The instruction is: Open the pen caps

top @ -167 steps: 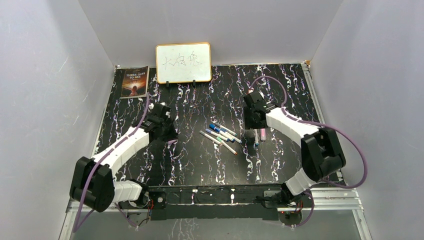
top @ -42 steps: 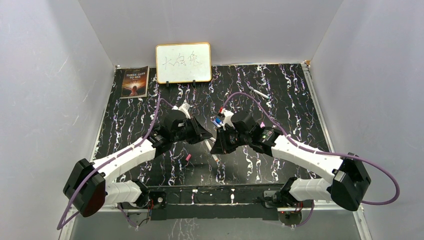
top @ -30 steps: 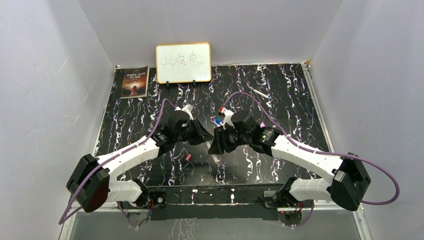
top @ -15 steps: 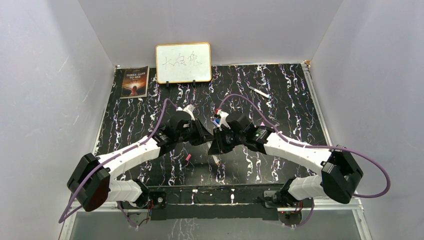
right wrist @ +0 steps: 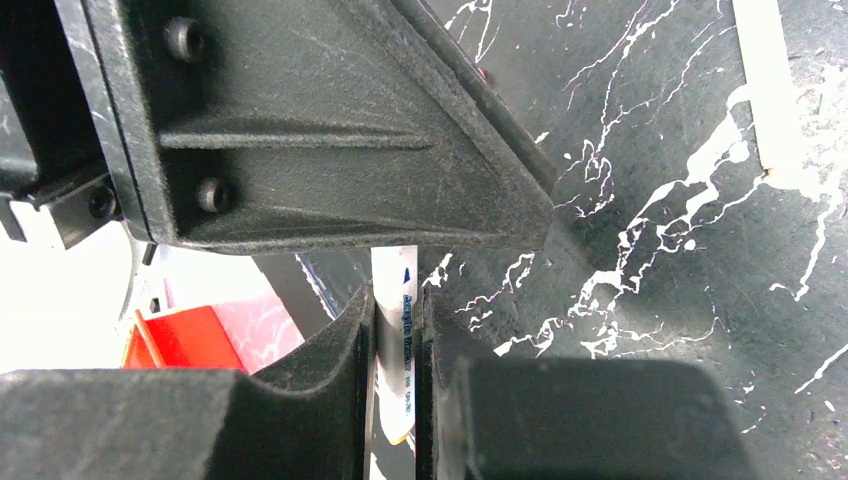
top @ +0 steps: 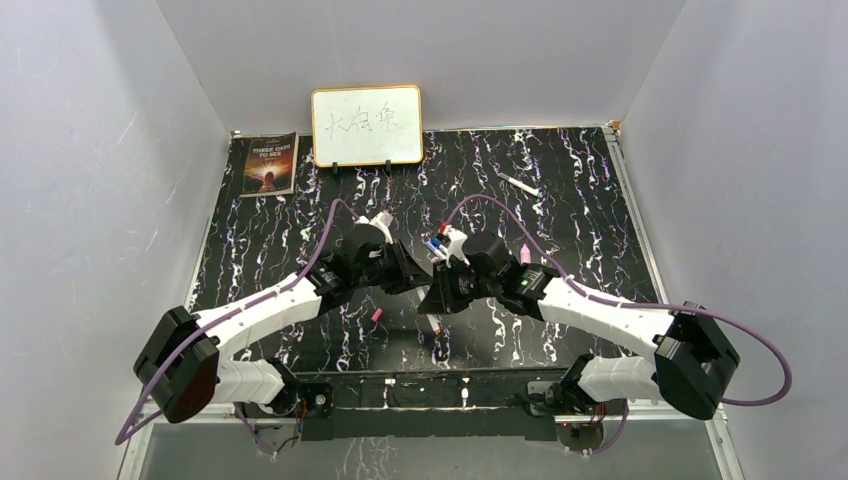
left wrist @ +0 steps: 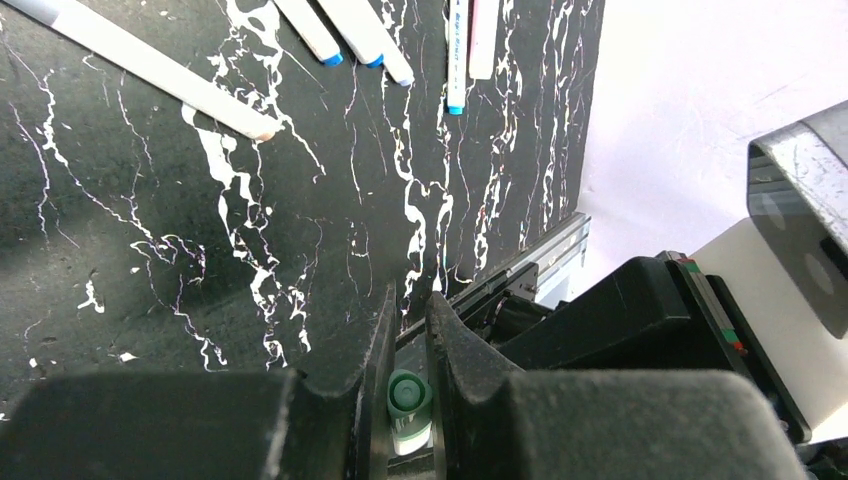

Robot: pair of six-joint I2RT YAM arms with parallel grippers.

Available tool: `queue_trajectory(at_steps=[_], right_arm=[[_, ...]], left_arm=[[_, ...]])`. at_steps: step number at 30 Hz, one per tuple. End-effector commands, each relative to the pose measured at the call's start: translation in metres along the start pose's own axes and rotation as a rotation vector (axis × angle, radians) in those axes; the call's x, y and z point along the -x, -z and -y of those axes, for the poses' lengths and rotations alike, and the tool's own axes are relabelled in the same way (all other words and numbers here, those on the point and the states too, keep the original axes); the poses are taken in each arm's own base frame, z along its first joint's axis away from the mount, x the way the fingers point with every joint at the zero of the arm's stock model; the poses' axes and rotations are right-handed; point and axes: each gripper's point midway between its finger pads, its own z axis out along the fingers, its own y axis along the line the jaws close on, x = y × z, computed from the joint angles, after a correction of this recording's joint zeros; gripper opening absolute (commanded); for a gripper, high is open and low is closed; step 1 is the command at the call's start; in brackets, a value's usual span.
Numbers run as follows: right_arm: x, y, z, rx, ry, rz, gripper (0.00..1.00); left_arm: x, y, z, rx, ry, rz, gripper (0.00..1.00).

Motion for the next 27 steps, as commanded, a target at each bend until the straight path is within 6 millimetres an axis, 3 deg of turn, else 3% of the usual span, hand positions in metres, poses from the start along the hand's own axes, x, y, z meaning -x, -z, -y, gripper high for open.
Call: queue_trajectory(at_steps=[1, 8, 15, 22, 27], right_arm=[[-0.008, 0.006, -0.007, 0.053, -0.021, 0.023, 0.00], [-0.037, 0.011, -0.004, 0.062, -0.055, 0.003, 0.00], [-0.051, 0.019, -0.001, 0.056, -0.076, 0.002, 0.00], [-0.057, 0.023, 0.001, 0.046, -0.084, 0.003, 0.00], [-0.054, 0.024, 0.011, -0.017, -0.072, 0.013, 0.00]], left_arm=[[0.024, 0.009, 0.008, 0.010, -0.029, 0.107, 0.00], [0.051, 0.007, 0.008, 0.057, -0.050, 0.200, 0.00], [0.084, 0.008, -0.010, 0.110, -0.036, 0.271, 0.00], [0.115, 0.027, -0.037, 0.139, 0.003, 0.315, 0.00], [0.121, 0.045, -0.049, 0.179, -0.008, 0.324, 0.00]])
